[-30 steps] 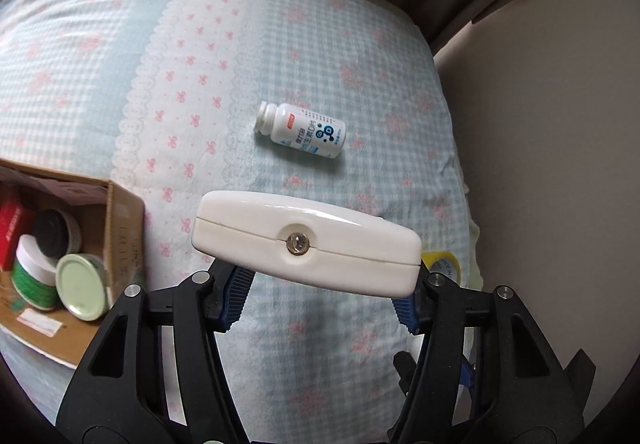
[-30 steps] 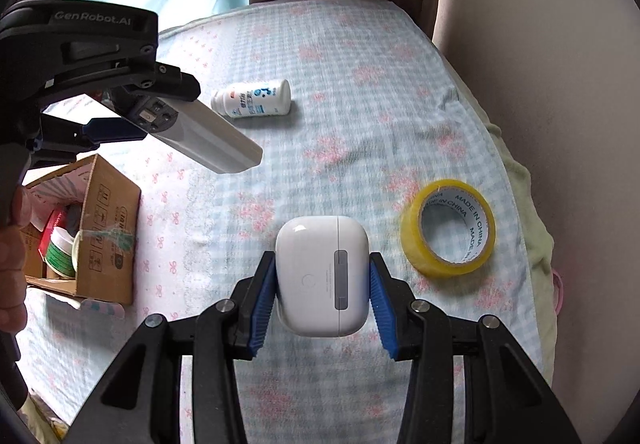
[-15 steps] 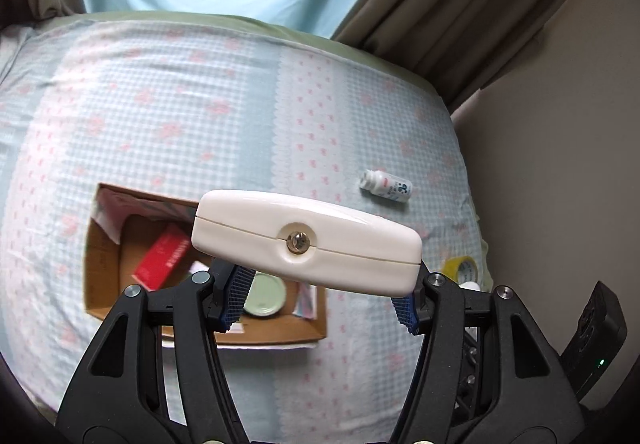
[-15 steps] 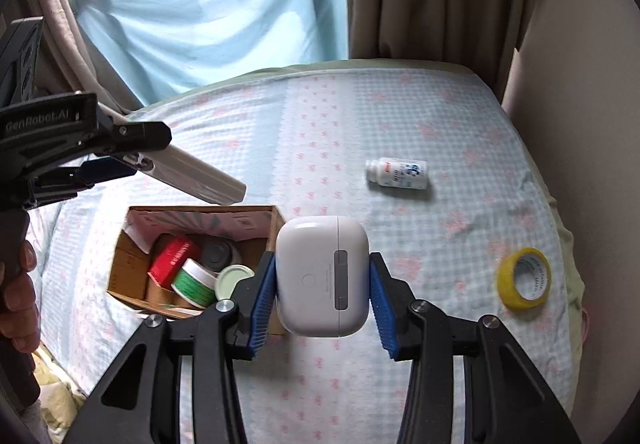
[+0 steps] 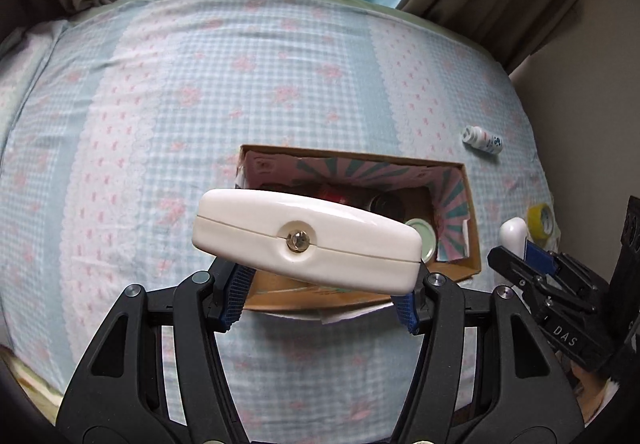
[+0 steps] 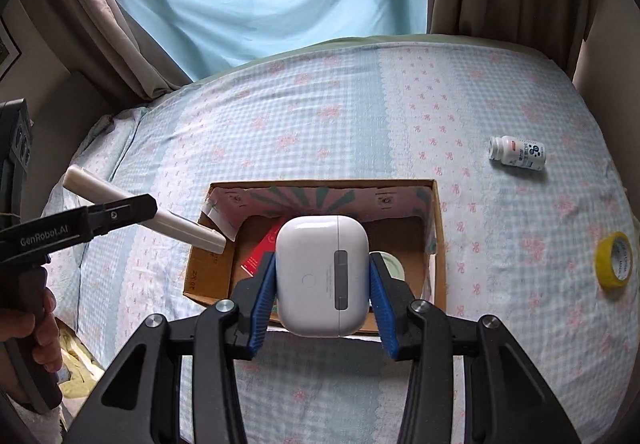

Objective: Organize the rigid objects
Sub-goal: 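Carry the remote and earbud case over the cardboard box with both tools, then open both tools to drop the remote and earbud case into the box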

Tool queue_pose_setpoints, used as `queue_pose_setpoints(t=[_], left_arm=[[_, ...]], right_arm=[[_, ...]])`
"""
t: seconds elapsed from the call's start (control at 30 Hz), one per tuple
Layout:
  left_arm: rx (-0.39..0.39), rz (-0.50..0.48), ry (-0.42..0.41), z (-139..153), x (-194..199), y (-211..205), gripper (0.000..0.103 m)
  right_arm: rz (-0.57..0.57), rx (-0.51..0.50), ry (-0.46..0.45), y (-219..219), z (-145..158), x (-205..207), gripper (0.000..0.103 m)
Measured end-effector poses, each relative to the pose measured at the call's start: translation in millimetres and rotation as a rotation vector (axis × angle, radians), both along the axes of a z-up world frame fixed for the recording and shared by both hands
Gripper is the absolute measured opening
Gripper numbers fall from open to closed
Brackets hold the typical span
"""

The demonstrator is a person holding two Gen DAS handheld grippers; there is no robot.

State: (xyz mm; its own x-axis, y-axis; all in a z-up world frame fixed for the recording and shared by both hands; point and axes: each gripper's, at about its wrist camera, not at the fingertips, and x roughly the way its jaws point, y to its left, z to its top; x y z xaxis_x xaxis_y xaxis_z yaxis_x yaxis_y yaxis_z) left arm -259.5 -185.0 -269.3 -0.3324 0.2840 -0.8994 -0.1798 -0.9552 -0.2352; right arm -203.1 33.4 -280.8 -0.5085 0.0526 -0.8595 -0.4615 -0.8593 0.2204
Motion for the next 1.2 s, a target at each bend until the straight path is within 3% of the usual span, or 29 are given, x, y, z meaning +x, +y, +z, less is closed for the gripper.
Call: queue_pose_setpoints(t=[0.3, 0.7, 0.97, 1.03, 1.1, 1.13, 1.17, 1.2], left_arm=[[-0.078, -0.056, -0.049, -66.1, 3.3, -6.6, 0.056], [-0.212, -0.199, -0.032, -103.4, -4.7, 16.5, 0.056], [-0.232, -0.231, -0.045, -121.3, -14.0, 23.9, 0.056], [-0.255, -0.241, -0.038, -123.6, -15.0, 26.5, 0.062], [-0.235, -0.280, -0.036, -122.3, -14.5, 31.0, 0.082], [-0.225, -0.301, -0.035, -121.1, -13.4, 34.5, 0.100], [-0.252, -0.313, -0.016, -118.7, -11.2, 37.8, 0.103], [-0.289, -0.327, 0.011, -115.9, -8.5, 40.8, 0.103]], right_arm=[[-0.036, -0.004, -0.067, 7.6, -47.9, -15.9, 0.041], [-0.118, -0.028, -0.126, 51.1, -110.2, -53.8, 0.041], [-0.156, -0.057, -0.158, 68.7, -127.6, -65.5, 0.041], [-0.153, -0.057, -0.170, 71.2, -130.5, -68.2, 0.041], [-0.143, -0.034, -0.180, 70.4, -130.7, -70.6, 0.041], [-0.135, -0.028, -0.187, 69.8, -130.6, -71.6, 0.047], [-0.130, -0.018, -0.188, 69.1, -129.1, -71.9, 0.056], [-0.128, -0.002, -0.181, 68.5, -126.2, -71.3, 0.090]])
